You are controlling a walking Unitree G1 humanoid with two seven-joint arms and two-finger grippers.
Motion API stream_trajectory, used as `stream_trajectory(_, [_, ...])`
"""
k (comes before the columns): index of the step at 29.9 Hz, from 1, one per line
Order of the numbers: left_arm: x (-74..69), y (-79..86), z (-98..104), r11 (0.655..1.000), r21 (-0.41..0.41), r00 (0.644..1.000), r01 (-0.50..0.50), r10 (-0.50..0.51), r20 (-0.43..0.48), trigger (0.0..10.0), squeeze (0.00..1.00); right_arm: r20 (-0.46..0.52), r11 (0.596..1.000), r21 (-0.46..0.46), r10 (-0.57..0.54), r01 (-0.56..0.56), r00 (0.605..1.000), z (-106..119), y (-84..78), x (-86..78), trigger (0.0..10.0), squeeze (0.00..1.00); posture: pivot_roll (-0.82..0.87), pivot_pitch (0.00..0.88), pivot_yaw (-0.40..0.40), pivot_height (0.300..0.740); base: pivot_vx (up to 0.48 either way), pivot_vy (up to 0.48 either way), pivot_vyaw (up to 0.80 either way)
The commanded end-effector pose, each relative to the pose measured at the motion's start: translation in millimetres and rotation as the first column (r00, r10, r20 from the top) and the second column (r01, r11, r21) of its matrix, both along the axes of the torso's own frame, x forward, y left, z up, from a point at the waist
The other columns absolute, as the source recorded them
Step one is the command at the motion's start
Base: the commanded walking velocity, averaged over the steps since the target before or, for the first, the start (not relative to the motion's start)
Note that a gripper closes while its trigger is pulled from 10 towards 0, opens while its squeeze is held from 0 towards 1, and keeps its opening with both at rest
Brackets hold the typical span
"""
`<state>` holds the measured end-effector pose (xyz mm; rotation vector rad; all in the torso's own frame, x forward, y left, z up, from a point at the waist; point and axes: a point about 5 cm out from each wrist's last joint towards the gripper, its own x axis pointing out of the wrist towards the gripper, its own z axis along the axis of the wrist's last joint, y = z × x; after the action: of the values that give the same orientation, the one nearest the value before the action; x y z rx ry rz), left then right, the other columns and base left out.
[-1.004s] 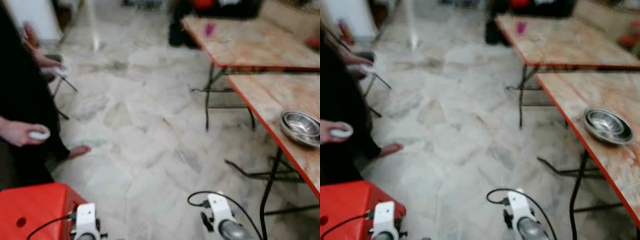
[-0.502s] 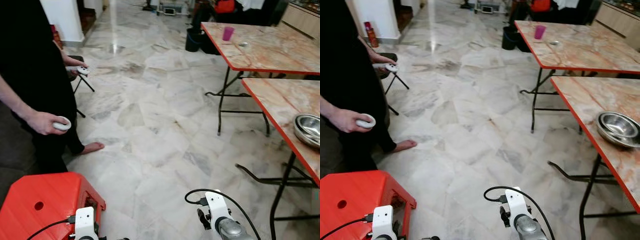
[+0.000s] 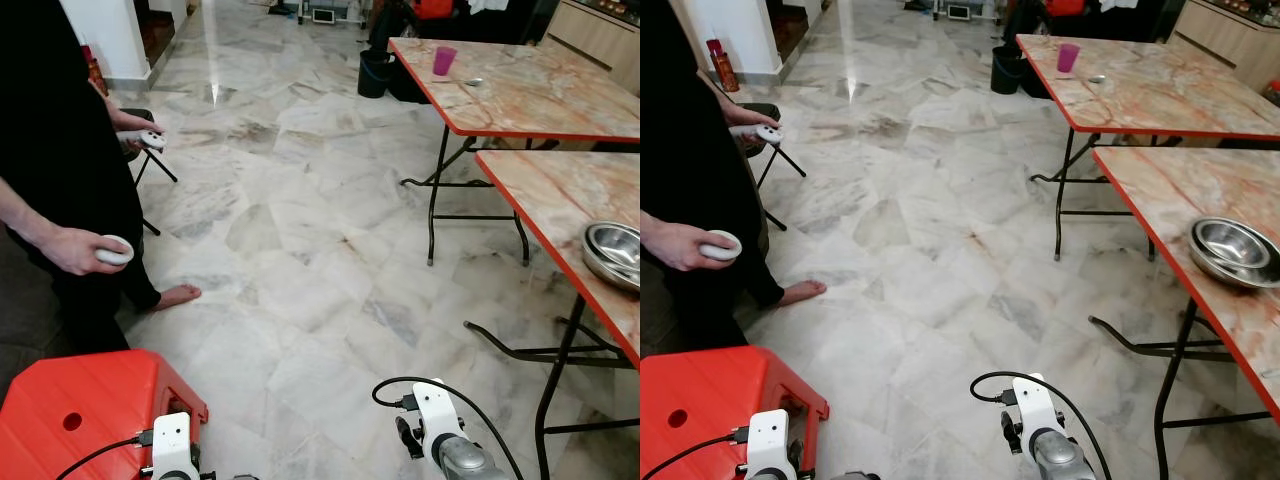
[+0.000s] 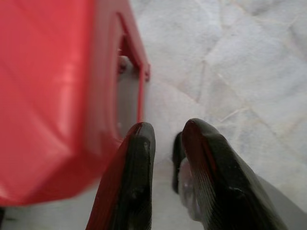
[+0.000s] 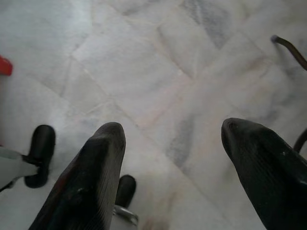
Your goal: Setting the table
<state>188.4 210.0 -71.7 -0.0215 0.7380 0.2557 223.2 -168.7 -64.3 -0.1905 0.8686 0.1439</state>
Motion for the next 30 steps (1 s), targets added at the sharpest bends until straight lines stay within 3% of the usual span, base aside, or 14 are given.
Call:
stream_trajectory(1, [-1.8,0.8,-1.2,1.0,-0.011,1.0,-0.02,0.02,-0.009,10.0,0.0,0.004,1.0,0.001,-0.006,0.006,1.0,0.6,-1.3,0.7,10.0,0.0,0.1,0.076,-0.099,0.74,0.0,0.379,0.0])
stream_trajectory(11, [0.0,0.5,0.1,1.0,0.018,1.0,0.006,-0.006,-0.004,10.0,0.0,0.003,1.0,-0.002,0.001,-0.001,1.0,0.5,-1.5,0.5,10.0,0.0,0.11,0.077,-0.101,0.74,0.0,0.106,0.0])
stream_trajectory(30, [-1.3,1.6,-0.4,1.0,0.018,1.0,-0.008,0.009,-0.006,10.0,0.0,0.011,1.0,-0.004,0.017,-0.017,1.0,2.1,-0.1,3.2,10.0,0.0,0.11,0.076,-0.104,0.74,0.0,-0.396,0.0])
